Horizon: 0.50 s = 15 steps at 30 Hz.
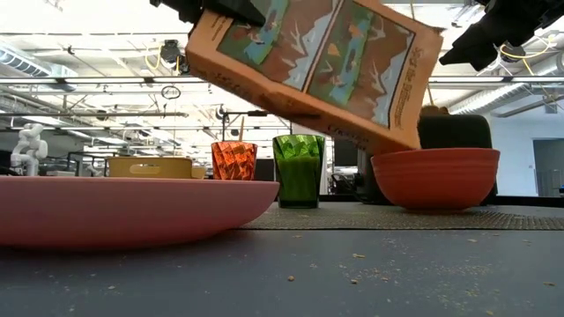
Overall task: Arrange a breakfast setting
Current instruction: Pour the cereal from the cereal box into the pink bowl
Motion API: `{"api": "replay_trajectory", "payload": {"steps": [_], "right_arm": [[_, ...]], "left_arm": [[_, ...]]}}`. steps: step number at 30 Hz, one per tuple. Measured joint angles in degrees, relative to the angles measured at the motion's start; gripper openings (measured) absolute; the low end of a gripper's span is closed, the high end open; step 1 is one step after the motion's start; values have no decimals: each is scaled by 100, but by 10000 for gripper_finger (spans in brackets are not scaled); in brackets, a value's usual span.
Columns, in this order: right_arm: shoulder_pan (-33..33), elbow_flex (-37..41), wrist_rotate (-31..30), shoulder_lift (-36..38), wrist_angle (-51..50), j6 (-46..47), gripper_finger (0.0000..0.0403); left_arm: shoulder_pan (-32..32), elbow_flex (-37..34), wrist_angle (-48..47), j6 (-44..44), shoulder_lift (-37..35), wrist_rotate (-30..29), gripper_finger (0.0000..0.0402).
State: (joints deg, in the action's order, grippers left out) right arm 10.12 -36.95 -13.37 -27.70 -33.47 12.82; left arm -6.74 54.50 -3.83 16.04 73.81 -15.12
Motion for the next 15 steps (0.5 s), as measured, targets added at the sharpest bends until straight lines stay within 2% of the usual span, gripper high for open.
{"api": "replay_trajectory", "payload": {"steps": [4, 15], "right_arm": [[1, 0, 0, 0, 0, 0, 171], [1, 0, 0, 0, 2, 0, 171]], "left_arm": [[-5, 4, 297, -109, -6, -32, 195], [24, 3, 151, -47, 45, 51, 195]]}}
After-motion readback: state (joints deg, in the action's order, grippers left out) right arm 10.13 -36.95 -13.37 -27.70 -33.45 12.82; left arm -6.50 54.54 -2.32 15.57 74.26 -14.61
